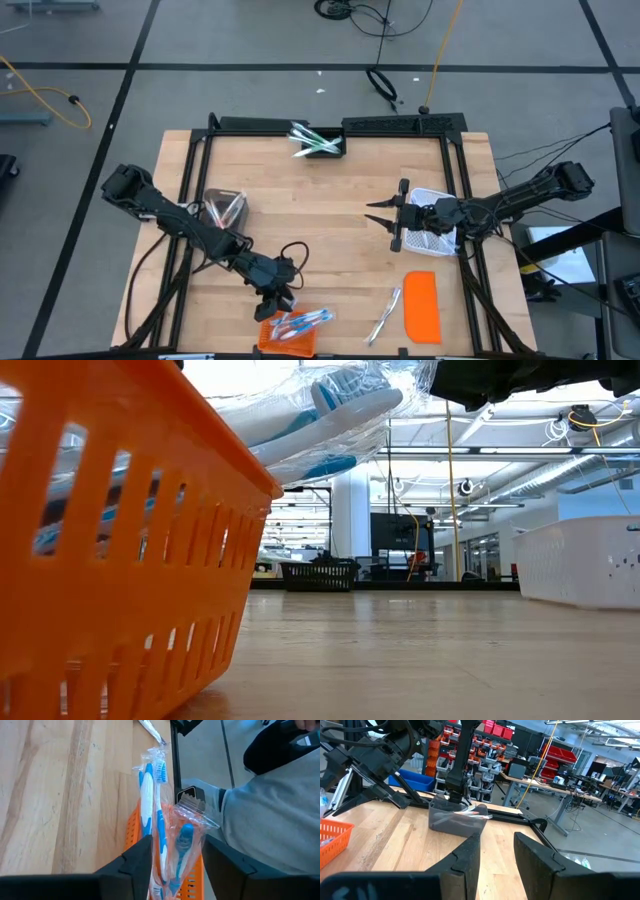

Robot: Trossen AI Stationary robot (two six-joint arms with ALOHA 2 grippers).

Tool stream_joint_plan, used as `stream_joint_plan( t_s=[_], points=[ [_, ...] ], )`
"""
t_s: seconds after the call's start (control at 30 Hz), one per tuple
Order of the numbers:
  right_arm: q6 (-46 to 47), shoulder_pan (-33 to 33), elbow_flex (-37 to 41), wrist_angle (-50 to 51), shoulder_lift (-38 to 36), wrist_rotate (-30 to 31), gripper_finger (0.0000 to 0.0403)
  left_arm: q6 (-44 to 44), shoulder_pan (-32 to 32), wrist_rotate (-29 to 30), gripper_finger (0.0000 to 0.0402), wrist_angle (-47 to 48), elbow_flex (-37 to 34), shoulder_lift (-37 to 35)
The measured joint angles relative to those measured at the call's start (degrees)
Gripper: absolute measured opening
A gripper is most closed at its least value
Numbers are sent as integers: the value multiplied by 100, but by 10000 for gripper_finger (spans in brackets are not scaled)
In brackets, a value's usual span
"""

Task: Pick & Place Toothbrushes
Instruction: Put the blue toothbrush into the orange bin

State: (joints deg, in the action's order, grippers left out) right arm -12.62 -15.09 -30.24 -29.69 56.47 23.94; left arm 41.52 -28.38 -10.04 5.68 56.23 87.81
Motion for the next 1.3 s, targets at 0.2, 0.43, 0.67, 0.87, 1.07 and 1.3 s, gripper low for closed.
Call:
stream_joint_plan(
  t_s=[0.2,0.43,0.67,0.87,1.07,1.3],
  points=[
    [0,0,0,2,0,0,112,-42,-21,-1,195,-1,0,0],
    [0,0,0,4,0,0,112,-309,-119,-6,224,-797,-2,0],
    [140,0,2,191,0,-3,112,-383,-193,-46,225,-720,-2,0],
    [662,0,2,573,0,-20,112,-602,-188,192,225,-709,-2,0],
    [759,0,2,688,0,-22,110,-279,-188,508,225,-160,-2,0],
    [750,0,2,688,0,-22,110,65,-128,1162,225,782,-2,0]
  ],
)
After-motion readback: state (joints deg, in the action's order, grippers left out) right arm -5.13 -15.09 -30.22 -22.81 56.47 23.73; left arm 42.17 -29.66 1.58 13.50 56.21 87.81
